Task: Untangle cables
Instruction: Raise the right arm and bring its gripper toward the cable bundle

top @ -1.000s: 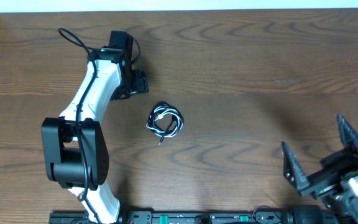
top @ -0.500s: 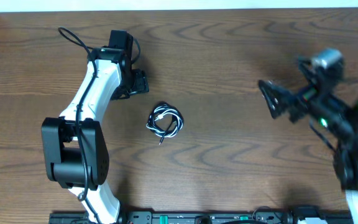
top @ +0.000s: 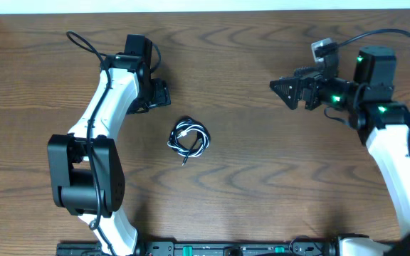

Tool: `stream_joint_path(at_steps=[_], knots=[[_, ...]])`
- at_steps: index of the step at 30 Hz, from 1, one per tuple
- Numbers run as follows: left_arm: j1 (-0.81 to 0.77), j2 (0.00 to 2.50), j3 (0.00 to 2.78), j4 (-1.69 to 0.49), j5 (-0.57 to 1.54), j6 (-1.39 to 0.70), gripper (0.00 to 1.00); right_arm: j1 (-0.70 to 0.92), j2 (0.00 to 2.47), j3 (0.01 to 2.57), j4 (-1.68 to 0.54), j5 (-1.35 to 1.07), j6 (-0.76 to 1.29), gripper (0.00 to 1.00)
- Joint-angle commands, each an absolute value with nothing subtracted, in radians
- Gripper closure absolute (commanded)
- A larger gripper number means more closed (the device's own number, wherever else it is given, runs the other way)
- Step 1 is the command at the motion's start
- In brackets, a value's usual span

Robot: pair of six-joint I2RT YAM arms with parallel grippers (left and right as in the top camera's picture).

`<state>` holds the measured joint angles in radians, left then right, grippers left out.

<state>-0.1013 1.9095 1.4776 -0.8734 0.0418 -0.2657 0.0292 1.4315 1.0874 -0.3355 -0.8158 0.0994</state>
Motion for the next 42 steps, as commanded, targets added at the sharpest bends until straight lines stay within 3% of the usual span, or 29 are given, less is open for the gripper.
stream_joint_path(at_steps=[1,7,14,22,25,29,42], knots=[[-0.104,1.912,1.475,-0.871,0.025,-0.268,0.23,0.028,1.493,1.105,-0.345,-0.847,0.126,0.01],[-0.104,1.912,1.475,-0.869,0.025,-0.268,0.23,0.041,1.6,1.105,-0.435,-0.846,0.167,0.02],[-0.104,1.912,1.475,-0.866,0.025,-0.268,0.23,0.105,1.74,1.105,-0.381,-0.841,0.168,0.23],[-0.104,1.912,1.475,-0.866,0.025,-0.268,0.23,0.185,1.902,1.105,-0.287,-0.777,0.168,0.71],[-0.104,1.912,1.475,-0.866,0.025,-0.268,0.23,0.208,1.947,1.105,-0.272,-0.714,0.168,0.97],[-0.104,1.912,1.475,-0.865,0.025,-0.268,0.23,0.239,2.004,1.105,-0.271,-0.562,0.187,0.99],[-0.104,1.912,1.475,-0.862,0.025,-0.268,0.23,0.246,2.02,1.105,-0.242,-0.543,0.243,0.99]])
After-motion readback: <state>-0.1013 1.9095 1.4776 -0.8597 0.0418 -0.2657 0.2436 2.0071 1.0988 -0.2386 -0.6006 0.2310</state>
